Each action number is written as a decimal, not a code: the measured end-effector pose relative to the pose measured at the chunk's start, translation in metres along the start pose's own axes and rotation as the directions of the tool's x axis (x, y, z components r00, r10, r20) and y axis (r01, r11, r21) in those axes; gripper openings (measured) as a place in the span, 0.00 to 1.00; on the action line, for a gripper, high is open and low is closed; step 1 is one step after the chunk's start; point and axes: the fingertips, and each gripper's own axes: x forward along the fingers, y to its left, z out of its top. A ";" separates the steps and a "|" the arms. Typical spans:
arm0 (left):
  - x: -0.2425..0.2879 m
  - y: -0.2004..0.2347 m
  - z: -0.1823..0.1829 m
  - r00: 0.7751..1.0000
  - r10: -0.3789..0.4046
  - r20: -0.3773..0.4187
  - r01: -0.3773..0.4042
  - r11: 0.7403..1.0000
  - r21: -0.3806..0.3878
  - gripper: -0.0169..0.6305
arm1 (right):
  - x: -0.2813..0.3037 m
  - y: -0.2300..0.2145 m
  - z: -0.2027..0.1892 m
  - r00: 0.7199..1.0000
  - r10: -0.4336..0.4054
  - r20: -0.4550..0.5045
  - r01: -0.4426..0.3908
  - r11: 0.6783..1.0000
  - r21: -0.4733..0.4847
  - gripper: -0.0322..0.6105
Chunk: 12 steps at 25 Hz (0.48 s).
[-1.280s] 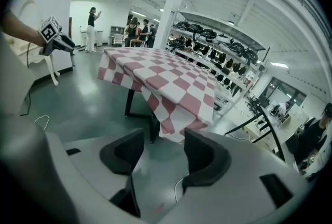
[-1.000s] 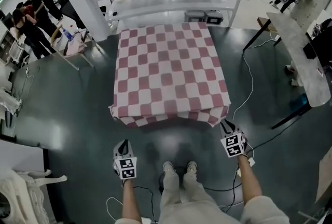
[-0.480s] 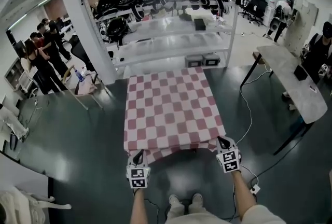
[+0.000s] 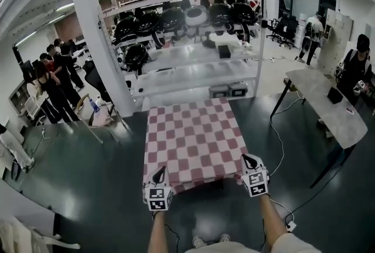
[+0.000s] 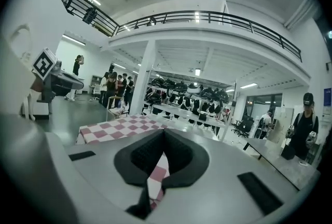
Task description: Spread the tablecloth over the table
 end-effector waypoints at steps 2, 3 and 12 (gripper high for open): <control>0.001 0.000 0.008 1.000 -0.001 0.017 0.001 1.000 -0.012 0.07 | -0.001 -0.001 0.006 1.000 0.004 0.011 -0.004 1.000 0.000 0.07; 0.002 0.000 0.012 1.000 -0.004 0.024 0.004 1.000 -0.019 0.07 | -0.002 -0.001 0.010 1.000 0.005 0.020 -0.005 1.000 0.003 0.07; 0.001 -0.010 0.031 0.998 -0.015 0.056 0.016 1.000 -0.018 0.07 | -0.008 0.001 0.026 0.998 0.008 0.061 -0.010 1.000 0.027 0.07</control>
